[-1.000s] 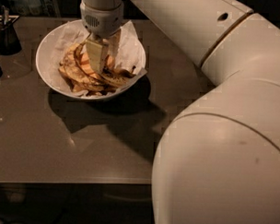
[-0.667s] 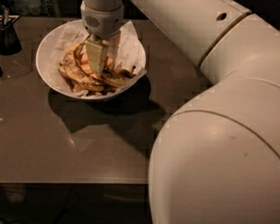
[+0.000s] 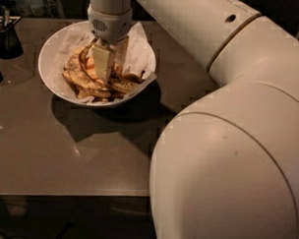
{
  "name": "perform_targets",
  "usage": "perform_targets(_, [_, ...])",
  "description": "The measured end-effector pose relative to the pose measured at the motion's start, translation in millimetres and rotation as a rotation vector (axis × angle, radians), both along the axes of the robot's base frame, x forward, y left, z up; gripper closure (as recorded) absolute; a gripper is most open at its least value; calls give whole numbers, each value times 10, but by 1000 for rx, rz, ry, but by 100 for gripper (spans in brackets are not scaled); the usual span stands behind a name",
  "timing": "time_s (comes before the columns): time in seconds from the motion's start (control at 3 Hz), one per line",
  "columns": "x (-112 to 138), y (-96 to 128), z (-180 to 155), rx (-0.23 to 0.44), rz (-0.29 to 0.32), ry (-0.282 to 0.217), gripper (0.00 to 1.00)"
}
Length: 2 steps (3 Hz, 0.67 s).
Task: Pick banana from white bowl
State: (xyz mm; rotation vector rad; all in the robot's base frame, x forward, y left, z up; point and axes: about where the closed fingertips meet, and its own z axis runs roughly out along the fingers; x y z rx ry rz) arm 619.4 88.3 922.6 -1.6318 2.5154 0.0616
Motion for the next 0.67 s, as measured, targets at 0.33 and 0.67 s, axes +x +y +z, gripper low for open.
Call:
perform_targets(0.33, [26, -2, -63, -1, -2, 15, 44])
perform_targets(0.67, [36, -22, -128, 4, 4, 33, 63])
